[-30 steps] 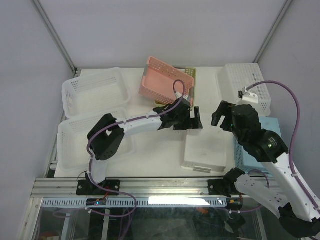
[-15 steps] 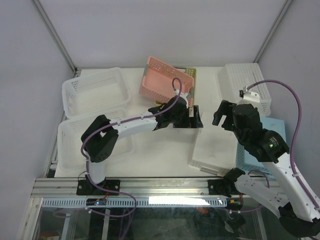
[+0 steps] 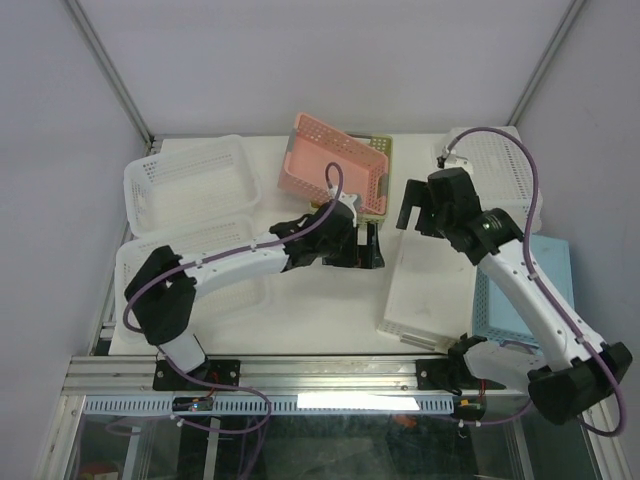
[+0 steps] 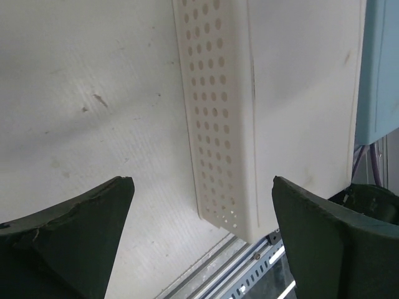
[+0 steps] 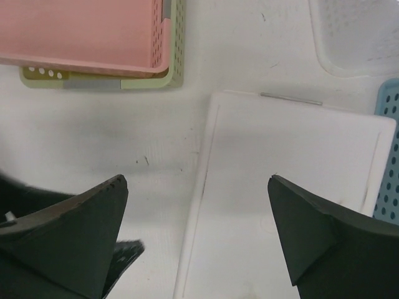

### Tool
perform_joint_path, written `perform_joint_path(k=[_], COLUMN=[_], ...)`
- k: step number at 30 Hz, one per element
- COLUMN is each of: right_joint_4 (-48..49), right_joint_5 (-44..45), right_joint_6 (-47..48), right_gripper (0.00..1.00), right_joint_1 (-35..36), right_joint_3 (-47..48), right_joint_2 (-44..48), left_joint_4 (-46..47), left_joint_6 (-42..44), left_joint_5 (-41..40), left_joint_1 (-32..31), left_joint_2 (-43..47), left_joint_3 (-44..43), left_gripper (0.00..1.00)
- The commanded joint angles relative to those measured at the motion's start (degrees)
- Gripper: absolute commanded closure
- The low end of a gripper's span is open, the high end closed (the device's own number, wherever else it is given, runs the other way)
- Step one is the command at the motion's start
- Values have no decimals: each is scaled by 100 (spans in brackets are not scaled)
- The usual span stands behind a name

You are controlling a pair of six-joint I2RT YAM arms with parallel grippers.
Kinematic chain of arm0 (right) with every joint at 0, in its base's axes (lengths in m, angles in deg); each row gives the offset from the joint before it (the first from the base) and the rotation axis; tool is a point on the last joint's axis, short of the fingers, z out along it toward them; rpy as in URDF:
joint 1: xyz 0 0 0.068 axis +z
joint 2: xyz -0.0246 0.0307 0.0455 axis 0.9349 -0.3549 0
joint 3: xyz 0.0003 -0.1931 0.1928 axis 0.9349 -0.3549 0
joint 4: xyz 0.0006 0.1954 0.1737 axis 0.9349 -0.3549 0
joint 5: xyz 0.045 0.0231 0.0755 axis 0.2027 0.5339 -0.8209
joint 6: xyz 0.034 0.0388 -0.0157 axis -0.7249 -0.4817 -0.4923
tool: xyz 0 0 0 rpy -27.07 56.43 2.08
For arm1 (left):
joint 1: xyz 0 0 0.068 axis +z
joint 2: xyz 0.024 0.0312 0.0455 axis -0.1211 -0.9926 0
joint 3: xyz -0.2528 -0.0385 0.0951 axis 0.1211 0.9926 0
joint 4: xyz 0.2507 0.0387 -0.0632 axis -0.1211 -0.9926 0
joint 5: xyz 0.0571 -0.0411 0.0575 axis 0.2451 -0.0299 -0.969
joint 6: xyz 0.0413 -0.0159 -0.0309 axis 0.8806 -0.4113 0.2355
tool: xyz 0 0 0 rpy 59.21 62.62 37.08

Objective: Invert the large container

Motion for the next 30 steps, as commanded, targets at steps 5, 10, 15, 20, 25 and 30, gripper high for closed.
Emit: perform_joint_path(k=[5,10,15,20,25,30], right_joint_4=[1435,2215,3645,5053,5461,5384], right_joint_5=[-1794,-3175,-4409,-4608,-4443,-4699], right_joint_6=[561,1252,2373,3796,4279,4788], right_gripper=[2,13,21,15,13,38], right_joint_1=[-666,-540,-262,-32,-26,4], right_joint_3=[796,1169,744,125,411,553], right_joint_2=[-1021,-1971,-2459,-2822,-3581,-3977], left_joint_4=[-1340,-1924,-2181,-2309,-2343,-2355], left_joint_6=[464,467,414,330,244,144], left_joint_5=[-894,-1523,-1958,-2008,-1918,-1944], left_joint_1=[650,1021,1376,1447,1452,1457], left_joint_2=[2268,3109,3740,4011,4039,4159], left_joint_3=[-152,-217,-65,45,104,143], left_gripper=[1,1,1,1,1,1])
